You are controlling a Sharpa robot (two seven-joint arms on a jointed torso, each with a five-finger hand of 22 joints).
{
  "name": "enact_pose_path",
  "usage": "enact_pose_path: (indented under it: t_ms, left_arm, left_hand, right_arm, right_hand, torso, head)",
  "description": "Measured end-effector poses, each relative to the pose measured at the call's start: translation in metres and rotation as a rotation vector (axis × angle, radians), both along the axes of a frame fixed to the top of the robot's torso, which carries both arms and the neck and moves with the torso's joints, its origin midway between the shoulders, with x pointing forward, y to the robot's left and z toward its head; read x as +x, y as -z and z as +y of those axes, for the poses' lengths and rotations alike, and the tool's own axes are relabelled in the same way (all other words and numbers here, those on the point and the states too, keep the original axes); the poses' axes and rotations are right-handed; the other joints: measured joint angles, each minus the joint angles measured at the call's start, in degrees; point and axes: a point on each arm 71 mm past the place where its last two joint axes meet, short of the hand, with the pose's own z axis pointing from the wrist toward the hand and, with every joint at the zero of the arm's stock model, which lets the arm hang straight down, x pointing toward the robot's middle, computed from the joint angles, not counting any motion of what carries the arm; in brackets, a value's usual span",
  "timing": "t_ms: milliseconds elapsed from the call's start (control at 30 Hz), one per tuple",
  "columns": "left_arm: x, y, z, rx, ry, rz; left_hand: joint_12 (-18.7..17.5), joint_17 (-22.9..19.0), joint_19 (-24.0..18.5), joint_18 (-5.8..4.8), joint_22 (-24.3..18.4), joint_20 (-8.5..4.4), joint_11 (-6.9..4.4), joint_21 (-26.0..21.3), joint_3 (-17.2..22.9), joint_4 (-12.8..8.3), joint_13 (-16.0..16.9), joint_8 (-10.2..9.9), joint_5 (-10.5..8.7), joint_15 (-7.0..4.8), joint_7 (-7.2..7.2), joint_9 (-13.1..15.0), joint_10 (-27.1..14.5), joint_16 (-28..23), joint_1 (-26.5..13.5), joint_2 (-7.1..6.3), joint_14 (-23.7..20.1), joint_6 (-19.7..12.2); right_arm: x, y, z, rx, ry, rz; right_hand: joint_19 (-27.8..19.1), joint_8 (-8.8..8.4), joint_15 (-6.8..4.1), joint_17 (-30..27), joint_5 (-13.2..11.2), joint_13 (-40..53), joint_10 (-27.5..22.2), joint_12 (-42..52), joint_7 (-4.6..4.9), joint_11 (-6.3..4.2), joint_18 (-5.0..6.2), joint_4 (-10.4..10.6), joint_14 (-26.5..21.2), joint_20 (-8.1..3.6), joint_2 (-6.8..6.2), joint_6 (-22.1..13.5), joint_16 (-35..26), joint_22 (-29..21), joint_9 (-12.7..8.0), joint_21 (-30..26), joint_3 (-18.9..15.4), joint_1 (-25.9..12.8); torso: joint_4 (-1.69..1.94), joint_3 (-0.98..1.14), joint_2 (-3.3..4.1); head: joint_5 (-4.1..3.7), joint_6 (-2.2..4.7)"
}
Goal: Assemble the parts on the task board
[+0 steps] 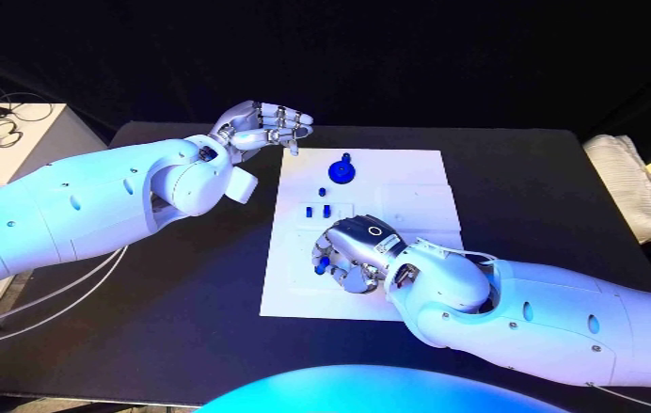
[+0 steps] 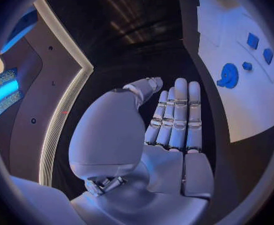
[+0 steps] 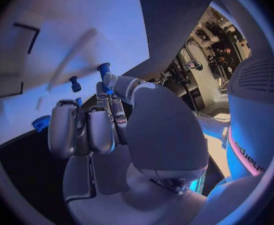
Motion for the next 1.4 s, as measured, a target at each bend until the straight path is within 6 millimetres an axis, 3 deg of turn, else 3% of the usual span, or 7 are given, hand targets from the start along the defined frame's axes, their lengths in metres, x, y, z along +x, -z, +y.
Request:
enact_pose_path:
  t_ms: [467, 633, 867, 1000, 1067, 1200, 1400]
  left_arm:
    - [0.0, 0.0, 0.0, 0.001, 0.0, 0.001]
    - [0.0, 0.0, 0.001, 0.001, 0.0, 0.002]
    - [0.0, 0.0, 0.001, 0.001, -0.001, 0.002]
    - [0.0, 0.0, 0.001, 0.001, -0.001, 0.002]
    - [0.0, 0.0, 0.001, 0.001, -0.001, 0.002]
    - [0.0, 0.0, 0.001, 0.002, -0.001, 0.003]
    - [0.0, 0.0, 0.002, 0.003, -0.002, 0.004]
  left_hand:
    - [0.0, 0.01, 0.0, 0.0, 0.0, 0.0, 0.0, 0.0, 0.0, 0.0, 0.0, 0.0, 0.0, 0.0, 0.0, 0.01, 0.0, 0.0, 0.0, 0.0, 0.0, 0.0]
    - [0.0, 0.01, 0.0, 0.0, 0.0, 0.0, 0.0, 0.0, 0.0, 0.0, 0.0, 0.0, 0.0, 0.0, 0.0, 0.01, 0.0, 0.0, 0.0, 0.0, 0.0, 0.0]
    - [0.0, 0.01, 0.0, 0.0, 0.0, 0.0, 0.0, 0.0, 0.0, 0.0, 0.0, 0.0, 0.0, 0.0, 0.0, 0.01, 0.0, 0.0, 0.0, 0.0, 0.0, 0.0]
    - [0.0, 0.01, 0.0, 0.0, 0.0, 0.0, 0.0, 0.0, 0.0, 0.0, 0.0, 0.0, 0.0, 0.0, 0.0, 0.01, 0.0, 0.0, 0.0, 0.0, 0.0, 0.0]
    - [0.0, 0.01, 0.0, 0.0, 0.01, 0.0, 0.0, 0.0, 0.0, 0.0, 0.0, 0.0, 0.0, 0.0, 0.0, 0.01, 0.0, 0.0, 0.0, 0.0, 0.0, 0.0]
    - [0.26, 0.0, 0.0, 0.0, -0.03, 0.0, 0.0, -0.23, 0.0, 0.0, -0.05, 0.0, 0.0, 0.0, 0.0, -0.02, 0.0, 0.0, 0.22, 0.22, 0.0, 0.0]
    - [0.33, -0.07, 0.2, 0.0, -0.03, -0.2, 0.0, -0.23, 0.0, 0.0, -0.12, 0.0, 0.0, 0.0, 0.0, -0.07, 0.0, 0.0, 0.47, 0.47, 0.0, 0.0]
  right_arm:
    - [0.0, 0.001, 0.007, -0.04, -0.03, -0.024]
    - [0.001, 0.003, 0.004, -0.037, -0.034, -0.029]
    - [-0.001, 0.006, 0.002, -0.034, -0.042, -0.023]
    - [0.0, 0.006, 0.0, -0.027, -0.041, -0.026]
    - [0.0, 0.006, -0.001, -0.02, -0.038, -0.028]
    - [0.0, 0.004, -0.003, -0.003, -0.033, -0.03]
    - [-0.001, -0.003, -0.016, 0.036, -0.014, -0.033]
  right_hand:
    - [0.0, -0.57, 0.08, -1.42, 2.23, 3.78, 0.3, -1.85, 0.52, 0.28, 0.0, -1.81, 0.08, 0.0, -0.09, -1.79, -0.91, -0.01, 0.25, -4.16, -1.22, -4.03]
    - [-1.17, -1.78, 1.79, -4.38, 2.82, 1.91, -0.55, -3.52, 1.27, -3.07, 0.91, -2.06, -1.24, 1.16, -1.93, -4.39, -2.6, -0.02, -0.17, -10.97, -1.91, -6.46]
    - [-5.2, -3.62, 2.65, -11.9, 5.13, -0.02, -8.61, -3.14, 1.39, -1.73, 2.8, -2.3, -5.82, 2.38, -3.24, -8.04, -5.9, -0.03, -0.57, -22.22, -6.63, -7.78]
    - [-7.51, -5.03, 3.4, -16.48, 5.67, -0.01, -13.58, -1.19, 1.33, -0.91, 3.61, -2.24, -9.04, 3.2, -1.91, -10.05, -7.2, -1.86, -1.06, -29.33, -13.76, -5.65]
    - [-8.78, -5.84, 3.86, -19.2, 5.77, 0.09, -16.52, 0.59, 1.14, -0.45, 4.53, -1.41, -10.91, 3.59, -0.87, -10.95, -7.7, -3.59, -1.39, -33.68, -18.72, -3.34]
    - [-9.43, -6.89, 4.36, -22.4, 6.92, 0.25, -20.43, 3.68, 0.78, 0.09, 4.53, 2.3, -12.63, 3.9, -0.57, -12.31, -7.88, -5.36, -1.84, -37.74, -25.06, 0.18]
    - [-9.74, -7.11, 4.57, -23.85, 7.21, 0.49, -22.76, 6.99, 0.46, 0.21, 4.53, 7.3, -12.84, 4.21, -1.37, -12.97, -7.37, -6.2, -1.92, -39.21, -28.32, 3.07]
  torso:
    - [0.0, -0.08, -0.07]
    - [0.0, -0.08, -0.12]
    - [-0.01, -0.06, -0.1]
    - [0.0, -0.04, -0.07]
    - [0.0, -0.02, -0.04]
    - [0.03, 0.0, -0.02]
    - [0.03, 0.05, -0.01]
  head:
    - [-0.05, -0.2]
    - [-0.08, -0.06]
    - [-0.13, 0.09]
    - [-0.18, 0.15]
    - [-0.21, 0.18]
    - [-0.27, 0.23]
    - [-0.4, 0.35]
